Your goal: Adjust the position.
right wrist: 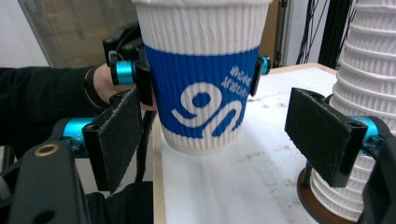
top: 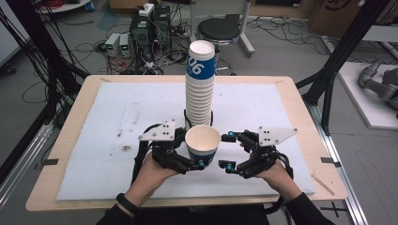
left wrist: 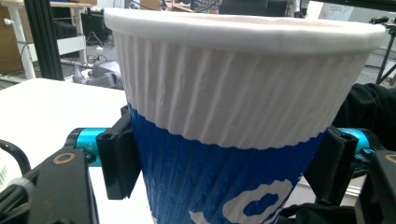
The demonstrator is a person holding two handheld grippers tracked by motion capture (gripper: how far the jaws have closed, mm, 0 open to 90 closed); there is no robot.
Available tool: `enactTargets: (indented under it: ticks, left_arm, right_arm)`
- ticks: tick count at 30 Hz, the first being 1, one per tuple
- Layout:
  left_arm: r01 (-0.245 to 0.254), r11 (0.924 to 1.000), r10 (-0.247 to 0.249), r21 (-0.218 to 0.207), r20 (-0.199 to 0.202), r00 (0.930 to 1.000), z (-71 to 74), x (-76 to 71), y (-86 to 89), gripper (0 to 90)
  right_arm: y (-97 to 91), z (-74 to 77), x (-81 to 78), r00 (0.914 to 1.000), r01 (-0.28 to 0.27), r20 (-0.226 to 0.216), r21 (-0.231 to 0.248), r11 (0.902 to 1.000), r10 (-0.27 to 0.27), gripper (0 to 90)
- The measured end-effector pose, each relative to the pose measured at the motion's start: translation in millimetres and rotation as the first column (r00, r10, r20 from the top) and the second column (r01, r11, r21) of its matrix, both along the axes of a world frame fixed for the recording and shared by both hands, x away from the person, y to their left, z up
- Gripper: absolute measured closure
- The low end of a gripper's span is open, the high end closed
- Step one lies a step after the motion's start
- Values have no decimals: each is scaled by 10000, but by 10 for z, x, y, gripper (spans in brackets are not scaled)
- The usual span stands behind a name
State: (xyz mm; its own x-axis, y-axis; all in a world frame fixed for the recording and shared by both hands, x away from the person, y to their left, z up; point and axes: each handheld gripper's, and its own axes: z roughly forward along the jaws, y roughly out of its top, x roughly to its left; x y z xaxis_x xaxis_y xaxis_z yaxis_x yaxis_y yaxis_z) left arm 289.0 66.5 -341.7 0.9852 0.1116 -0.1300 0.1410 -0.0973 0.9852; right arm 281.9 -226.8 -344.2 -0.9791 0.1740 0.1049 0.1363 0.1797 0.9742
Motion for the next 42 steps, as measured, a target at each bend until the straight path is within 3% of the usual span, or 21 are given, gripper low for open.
enactTargets:
  ticks: [16,40,42]
  left_arm:
    - [135,9999,-135,-27,-33,9999,0,-20,-52,251]
    - [187,9996,-186,-209,57,9998,-48,-80,-175,252]
    - [203,9995,-201,-227,51,9998,-49,-82,-177,252]
  right_arm:
    - [111,-120,-14,9998,-188,-123,-527,9984,182,197]
    - [315,-223,-77,9985,-431,-345,-472,9980,415,200]
    - [322,-228,-76,9987,-398,-328,-437,9983,384,236]
